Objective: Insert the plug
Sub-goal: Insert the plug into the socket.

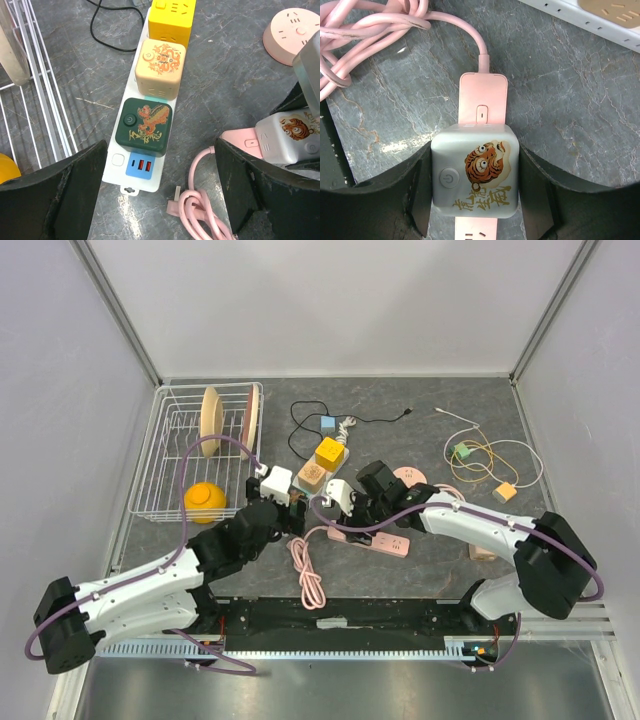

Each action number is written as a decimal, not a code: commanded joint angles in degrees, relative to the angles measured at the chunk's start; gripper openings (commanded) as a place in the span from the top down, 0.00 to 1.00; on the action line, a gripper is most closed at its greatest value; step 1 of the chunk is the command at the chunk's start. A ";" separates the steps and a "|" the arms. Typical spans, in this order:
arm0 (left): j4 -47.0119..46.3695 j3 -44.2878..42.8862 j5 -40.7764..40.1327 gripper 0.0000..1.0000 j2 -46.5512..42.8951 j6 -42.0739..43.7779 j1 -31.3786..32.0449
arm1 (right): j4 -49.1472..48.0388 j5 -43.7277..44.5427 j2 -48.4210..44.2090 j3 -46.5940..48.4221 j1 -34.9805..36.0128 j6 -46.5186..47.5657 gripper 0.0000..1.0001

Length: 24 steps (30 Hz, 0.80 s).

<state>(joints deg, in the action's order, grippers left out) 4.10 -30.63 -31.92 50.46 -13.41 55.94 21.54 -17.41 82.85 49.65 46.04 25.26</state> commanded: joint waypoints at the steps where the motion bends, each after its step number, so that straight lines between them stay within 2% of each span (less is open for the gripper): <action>1: -3.84 -3.12 -1.83 0.06 1.04 -1.27 -0.31 | 11.07 6.33 2.41 -4.74 0.45 2.35 0.91; 3: -3.92 -3.47 -1.13 0.05 1.83 -1.01 -0.31 | 11.59 6.16 0.57 -3.69 0.45 1.82 0.73; 4: -3.84 -3.64 -0.78 0.06 2.10 -0.83 -0.31 | 11.77 5.99 0.04 -3.25 0.45 1.38 0.58; 10: -3.92 -4.52 0.72 0.05 3.51 -0.65 -0.22 | 13.08 5.28 -2.52 0.62 0.45 0.41 0.30; 16: -3.92 -3.74 0.46 0.06 2.46 -1.27 -0.31 | 17.04 5.54 -1.02 6.16 0.45 0.85 0.16; 24: -3.92 -1.01 0.02 0.06 -0.44 -3.90 -0.31 | 21.52 5.98 -0.67 14.24 0.45 0.85 0.10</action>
<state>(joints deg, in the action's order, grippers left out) 3.97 -32.60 -30.94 51.86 -13.58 55.94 40.34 -12.21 82.26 58.46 46.44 25.56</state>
